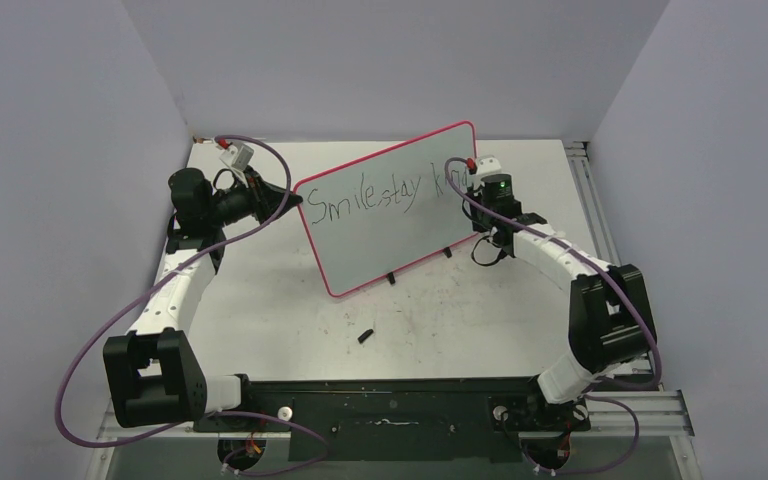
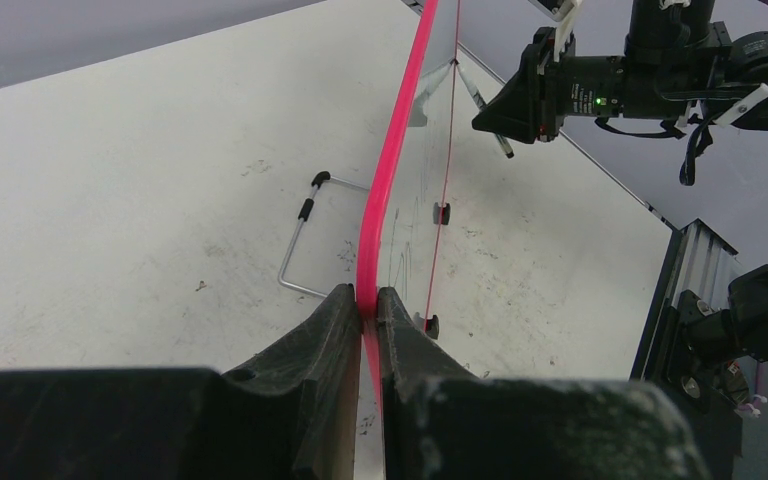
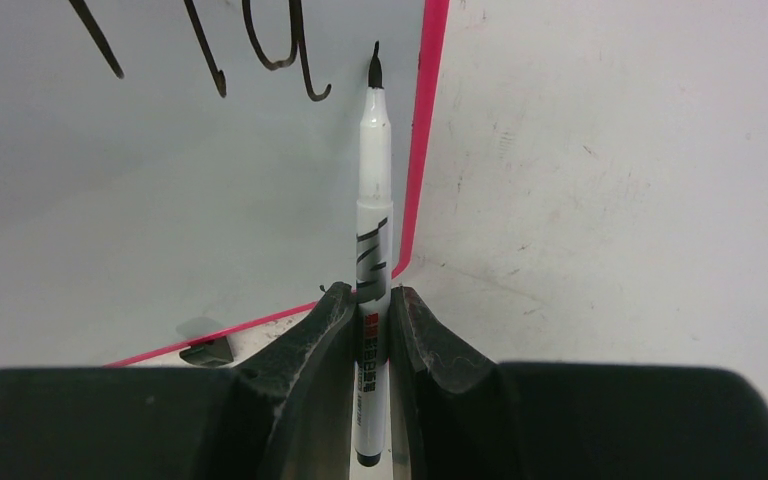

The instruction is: Write a sentence on the whiteboard

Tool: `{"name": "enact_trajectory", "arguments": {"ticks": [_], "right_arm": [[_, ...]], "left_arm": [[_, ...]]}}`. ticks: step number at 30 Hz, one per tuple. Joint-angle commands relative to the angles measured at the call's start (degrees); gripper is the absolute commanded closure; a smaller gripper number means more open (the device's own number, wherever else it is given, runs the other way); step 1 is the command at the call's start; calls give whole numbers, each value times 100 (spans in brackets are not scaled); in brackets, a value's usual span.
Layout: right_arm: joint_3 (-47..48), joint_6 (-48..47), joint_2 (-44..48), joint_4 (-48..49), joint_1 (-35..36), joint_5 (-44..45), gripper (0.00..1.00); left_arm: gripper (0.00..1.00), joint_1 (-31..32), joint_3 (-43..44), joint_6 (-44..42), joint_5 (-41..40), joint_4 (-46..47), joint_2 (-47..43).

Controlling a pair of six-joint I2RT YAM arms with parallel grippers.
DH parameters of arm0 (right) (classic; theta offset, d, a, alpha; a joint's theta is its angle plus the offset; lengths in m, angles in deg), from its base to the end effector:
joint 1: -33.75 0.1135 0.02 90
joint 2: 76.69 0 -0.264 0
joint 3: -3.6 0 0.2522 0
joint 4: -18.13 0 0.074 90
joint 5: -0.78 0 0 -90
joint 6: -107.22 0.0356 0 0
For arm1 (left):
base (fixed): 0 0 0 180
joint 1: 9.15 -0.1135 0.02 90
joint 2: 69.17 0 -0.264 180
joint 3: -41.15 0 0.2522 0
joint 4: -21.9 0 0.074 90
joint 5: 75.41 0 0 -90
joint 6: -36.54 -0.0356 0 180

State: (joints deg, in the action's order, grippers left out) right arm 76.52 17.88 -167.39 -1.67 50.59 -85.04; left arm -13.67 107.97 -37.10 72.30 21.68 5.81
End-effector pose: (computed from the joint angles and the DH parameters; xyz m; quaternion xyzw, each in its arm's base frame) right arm 0.3359 0.0990 0.2337 -0.1102 0.8899 0.0348 0.4412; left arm 0.2947 -0.0069 0.3191 0.1901 0.7091 -0.4224 0.5317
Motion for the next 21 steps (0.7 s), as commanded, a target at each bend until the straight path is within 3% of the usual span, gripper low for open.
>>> {"name": "enact_trajectory", "arguments": {"ticks": [1, 8, 14, 21], "right_arm": [[279, -23, -98, 296, -46, -88, 95], [264, -25, -3, 295, -46, 61, 95], [-126, 137, 1015, 501, -24, 833, 95], [-268, 148, 1715, 537, 161, 769, 95]], "left_arm": [[100, -81, 20, -28, 27, 360, -162], [100, -76, 16, -28, 26, 360, -161], [100, -83, 27, -21, 29, 360, -145], [99, -85, -2, 16, -8, 352, -183]]}}
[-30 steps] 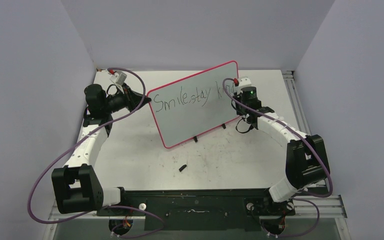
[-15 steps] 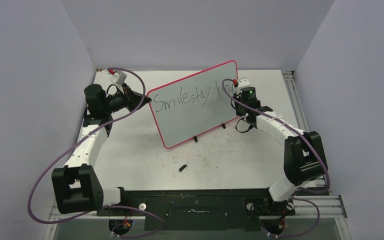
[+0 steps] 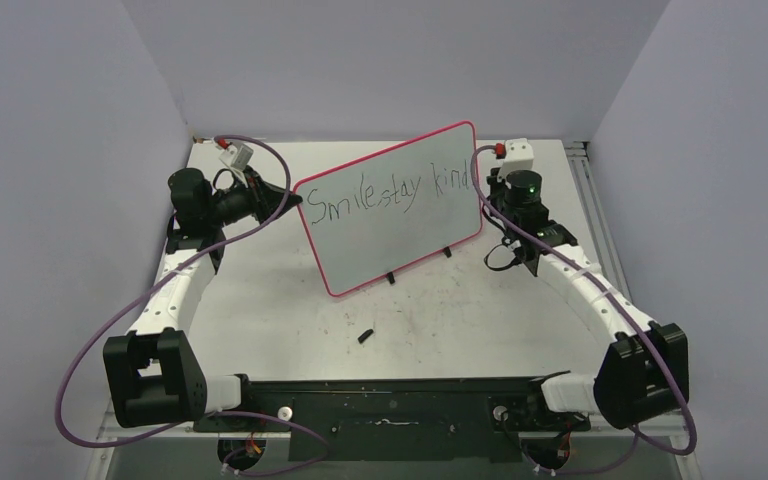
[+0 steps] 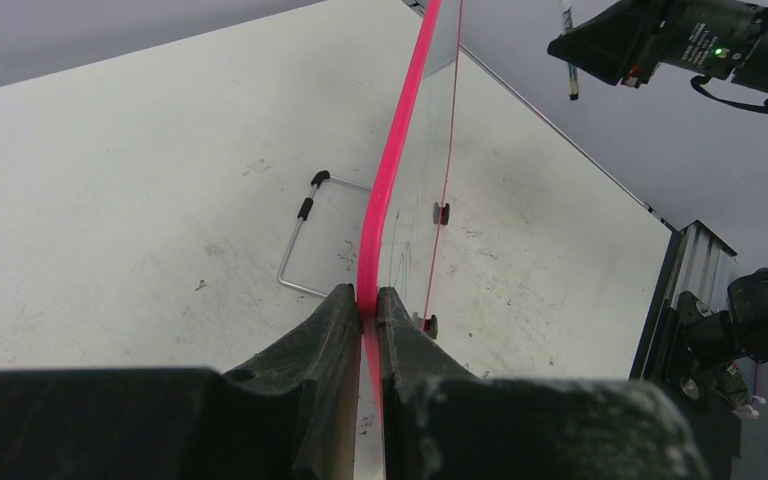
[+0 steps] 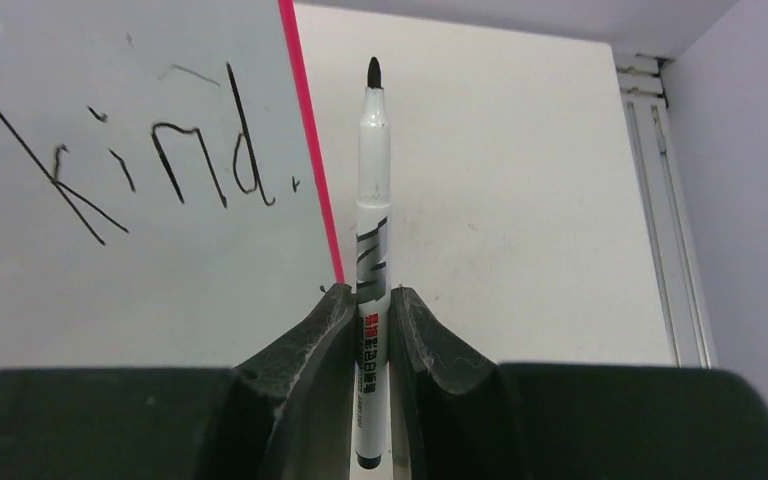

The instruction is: Write a sentence on the whiteboard

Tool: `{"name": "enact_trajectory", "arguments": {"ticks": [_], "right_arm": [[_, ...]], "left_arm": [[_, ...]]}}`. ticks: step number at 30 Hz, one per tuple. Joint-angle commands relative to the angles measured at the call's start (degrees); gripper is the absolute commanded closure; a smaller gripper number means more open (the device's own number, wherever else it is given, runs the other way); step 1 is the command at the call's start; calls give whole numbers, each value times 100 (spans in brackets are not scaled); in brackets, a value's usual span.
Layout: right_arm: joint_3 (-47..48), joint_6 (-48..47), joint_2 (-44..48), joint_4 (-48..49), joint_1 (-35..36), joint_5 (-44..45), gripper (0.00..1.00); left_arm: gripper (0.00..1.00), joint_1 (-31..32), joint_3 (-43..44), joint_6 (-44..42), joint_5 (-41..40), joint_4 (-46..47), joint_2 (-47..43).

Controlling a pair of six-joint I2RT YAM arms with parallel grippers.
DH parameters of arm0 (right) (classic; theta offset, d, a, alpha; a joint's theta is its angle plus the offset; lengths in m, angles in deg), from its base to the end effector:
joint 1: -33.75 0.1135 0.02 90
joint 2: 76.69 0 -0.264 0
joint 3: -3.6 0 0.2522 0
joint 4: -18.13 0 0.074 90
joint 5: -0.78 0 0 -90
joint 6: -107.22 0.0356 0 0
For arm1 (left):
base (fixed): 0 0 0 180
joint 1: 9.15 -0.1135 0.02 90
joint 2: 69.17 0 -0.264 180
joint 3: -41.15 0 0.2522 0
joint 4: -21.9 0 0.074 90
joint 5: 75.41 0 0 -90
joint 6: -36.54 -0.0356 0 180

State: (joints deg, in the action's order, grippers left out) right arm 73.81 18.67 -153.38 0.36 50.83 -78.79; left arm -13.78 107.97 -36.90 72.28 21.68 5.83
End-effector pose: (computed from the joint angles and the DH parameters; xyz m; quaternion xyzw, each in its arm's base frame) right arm 0.2975 0.0847 0.2972 -0.0648 0.8353 0.0117 0.5458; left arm 0.2948 -0.0063 0.3190 0.1879 0.7097 -0.4227 0.5313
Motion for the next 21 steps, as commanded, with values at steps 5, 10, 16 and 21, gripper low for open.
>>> {"name": "enact_trajectory", "arguments": {"ticks": [5, 10, 16, 21], "right_arm": [[155, -101, 399, 0, 658, 495, 95], [49, -338, 544, -23, 1192, 783, 95], [-76, -263, 794, -12, 1243, 660, 95], [-184, -147, 1119, 16, 1262, 270, 95]], "left_arm": [[79, -79, -82, 44, -38, 351, -267], [62, -75, -158, 76, -70, 360, -393], [42, -72, -261, 20, -199, 272, -578], [32, -75, -361, -143, -674, 6, -883]]}}
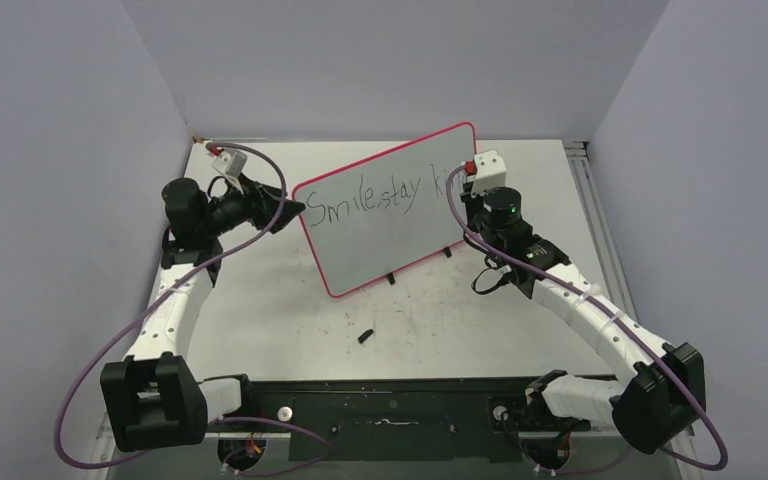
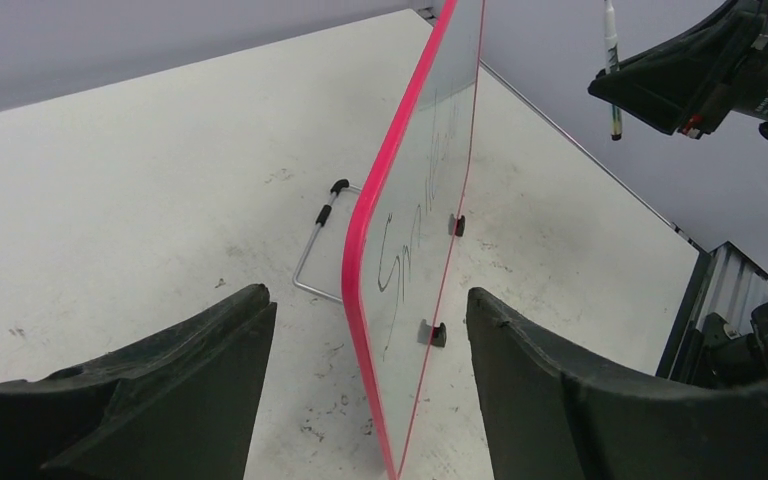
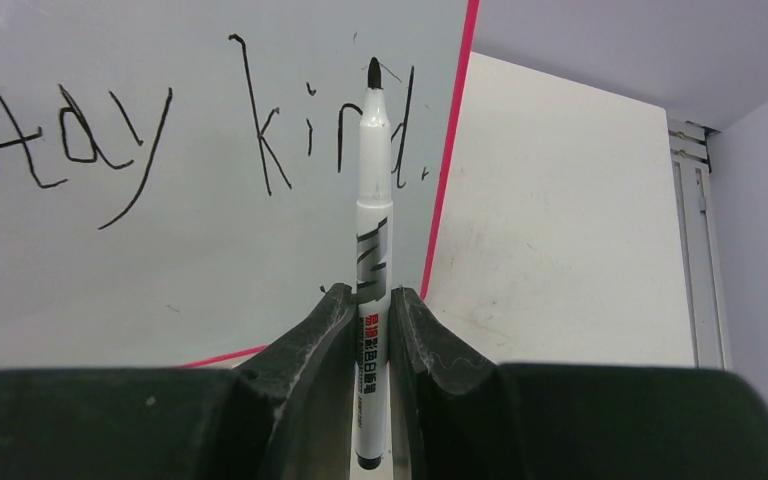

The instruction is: Write a sentence on the whiteboard

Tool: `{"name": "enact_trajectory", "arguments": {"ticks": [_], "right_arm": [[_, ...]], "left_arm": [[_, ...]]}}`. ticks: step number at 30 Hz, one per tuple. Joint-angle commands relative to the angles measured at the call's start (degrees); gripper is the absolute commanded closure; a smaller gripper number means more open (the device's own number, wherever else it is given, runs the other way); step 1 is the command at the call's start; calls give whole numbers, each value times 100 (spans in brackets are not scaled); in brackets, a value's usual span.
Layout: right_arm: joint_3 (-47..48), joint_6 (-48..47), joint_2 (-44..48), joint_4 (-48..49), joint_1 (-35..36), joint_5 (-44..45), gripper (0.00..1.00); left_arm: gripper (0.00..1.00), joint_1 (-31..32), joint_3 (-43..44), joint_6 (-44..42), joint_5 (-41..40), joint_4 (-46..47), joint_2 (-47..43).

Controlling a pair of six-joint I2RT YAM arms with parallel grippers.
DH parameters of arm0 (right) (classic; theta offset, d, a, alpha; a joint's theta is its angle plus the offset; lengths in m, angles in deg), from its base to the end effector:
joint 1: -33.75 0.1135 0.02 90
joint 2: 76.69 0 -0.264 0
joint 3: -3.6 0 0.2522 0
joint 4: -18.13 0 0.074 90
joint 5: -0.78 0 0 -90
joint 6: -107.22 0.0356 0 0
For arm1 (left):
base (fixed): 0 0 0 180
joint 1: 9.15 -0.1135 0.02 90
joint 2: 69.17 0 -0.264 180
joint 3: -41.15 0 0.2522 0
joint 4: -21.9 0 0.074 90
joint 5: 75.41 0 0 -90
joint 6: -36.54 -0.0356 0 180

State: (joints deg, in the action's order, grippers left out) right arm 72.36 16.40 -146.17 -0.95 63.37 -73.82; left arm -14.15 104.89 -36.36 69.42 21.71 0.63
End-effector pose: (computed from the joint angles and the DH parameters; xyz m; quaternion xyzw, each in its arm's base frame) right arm 0.2494 0.1309 0.3209 -0.1385 0.8026 0.0355 0.5792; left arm 0.2751 -0.0051 0.3243 0.1750 0.7076 -0.4034 0.5531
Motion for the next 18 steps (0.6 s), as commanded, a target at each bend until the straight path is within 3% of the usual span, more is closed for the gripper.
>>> {"name": "enact_trajectory", "arguments": {"ticks": [1, 9, 14, 18], "right_arm": [[-39, 82, 450, 135, 16, -349, 95], [-85, 776, 707, 50, 71, -2096, 95], [49, 1066, 658, -180, 167, -3774, 95], [-75, 1440, 624, 39, 367, -4577, 95]], "left_arm": [[29, -37, -103, -220, -493, -43, -474], [25, -41, -494, -242, -2114, -1011, -1834], [25, 133, -59, -256, -2252, -2251, -2479], [26, 557, 286, -337, -2326, -2979, -3005]]}}
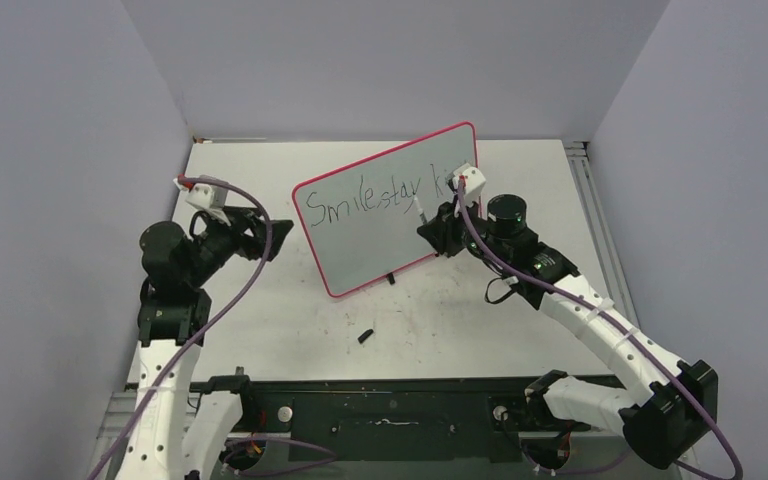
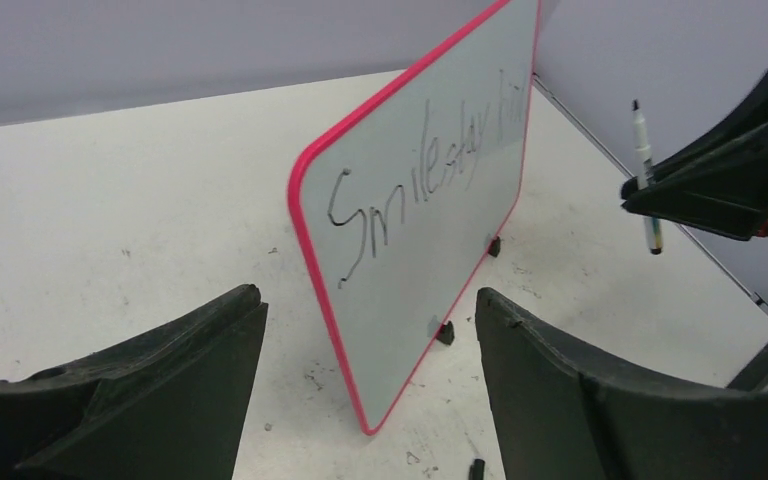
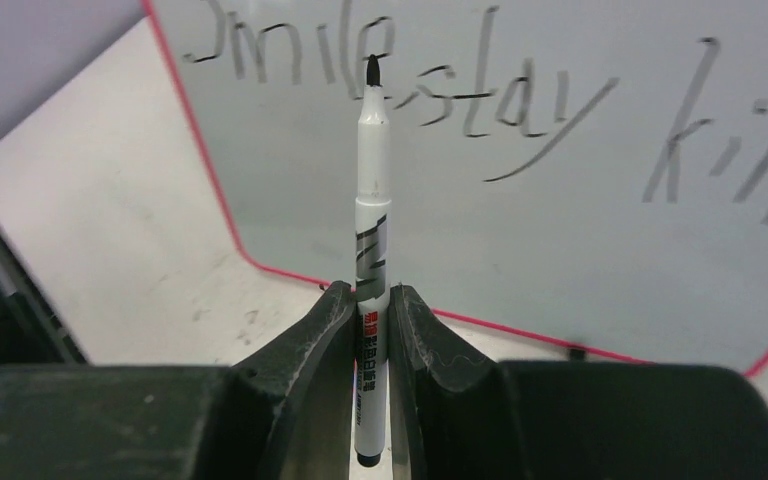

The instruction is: Write a sentence on the whiteboard

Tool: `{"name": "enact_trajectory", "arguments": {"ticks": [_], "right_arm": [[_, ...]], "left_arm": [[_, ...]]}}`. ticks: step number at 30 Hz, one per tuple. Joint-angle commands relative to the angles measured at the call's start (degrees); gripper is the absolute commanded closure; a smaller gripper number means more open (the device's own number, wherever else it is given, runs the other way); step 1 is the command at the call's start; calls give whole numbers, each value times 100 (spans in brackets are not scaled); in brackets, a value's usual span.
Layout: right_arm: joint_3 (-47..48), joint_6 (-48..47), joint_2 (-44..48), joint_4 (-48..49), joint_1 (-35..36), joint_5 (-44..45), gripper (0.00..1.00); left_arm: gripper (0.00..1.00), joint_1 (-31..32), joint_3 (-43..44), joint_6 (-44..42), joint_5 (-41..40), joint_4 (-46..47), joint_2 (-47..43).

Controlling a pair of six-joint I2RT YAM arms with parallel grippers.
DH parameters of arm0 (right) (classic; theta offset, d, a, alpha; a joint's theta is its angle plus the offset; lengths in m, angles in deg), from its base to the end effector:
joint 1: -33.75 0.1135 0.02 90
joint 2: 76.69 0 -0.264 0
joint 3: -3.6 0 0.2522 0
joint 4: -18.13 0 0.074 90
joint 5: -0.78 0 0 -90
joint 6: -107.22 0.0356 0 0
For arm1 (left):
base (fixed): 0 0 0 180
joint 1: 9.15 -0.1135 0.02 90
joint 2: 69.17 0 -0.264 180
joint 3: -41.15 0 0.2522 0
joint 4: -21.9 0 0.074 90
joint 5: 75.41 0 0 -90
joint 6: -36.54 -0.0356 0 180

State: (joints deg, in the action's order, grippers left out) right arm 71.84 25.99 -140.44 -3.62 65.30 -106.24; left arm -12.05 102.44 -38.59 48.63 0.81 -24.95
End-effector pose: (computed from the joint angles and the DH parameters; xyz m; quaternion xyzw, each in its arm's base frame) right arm 0.2143 0.1438 0.3380 -0.2433 0.7633 0.3140 0.5095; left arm 0.1759 -0.0110 0.3644 0.0892 0.7219 -0.2809 0.6261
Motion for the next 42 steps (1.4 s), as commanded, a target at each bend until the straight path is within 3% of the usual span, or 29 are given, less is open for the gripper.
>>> {"name": "enact_trajectory", "arguments": {"ticks": [1, 6, 10, 14, 18, 25, 33, 39, 42], "right_arm": [[-160, 660, 93, 517, 245, -1539, 95], [-638, 1293, 186, 1370, 556, -2023, 95], [-704, 1413, 165, 1468, 764, -2122, 95], [-774, 1547, 346, 1598, 912, -1974, 95], [-860, 1694, 503, 1780, 1005, -1787, 95], [-886, 1722, 527, 1967, 1141, -1825, 95], [-838, 1671, 508, 1919, 1249, -1793, 95], [-735, 1580, 403, 1816, 1364, -1762, 95], [-745, 1570, 420, 1844, 1397, -1630, 95]], "left_arm": [[26, 563, 588, -72, -277, -998, -543], [27, 1685, 516, 589, -423, -1066, -790], [27, 2568, 252, 1274, -621, -602, -864], [28, 3400, -235, 1973, -743, 190, -534], [28, 4211, -486, 2142, -1228, 1089, -214], [32, 4411, -860, 3035, -1543, 2799, 331], [40, 4406, -970, 3304, -2091, 3129, 308], [59, 4424, -909, 3461, -2112, 3202, 500], [62, 4444, -801, 3446, -2166, 3122, 542]]}}
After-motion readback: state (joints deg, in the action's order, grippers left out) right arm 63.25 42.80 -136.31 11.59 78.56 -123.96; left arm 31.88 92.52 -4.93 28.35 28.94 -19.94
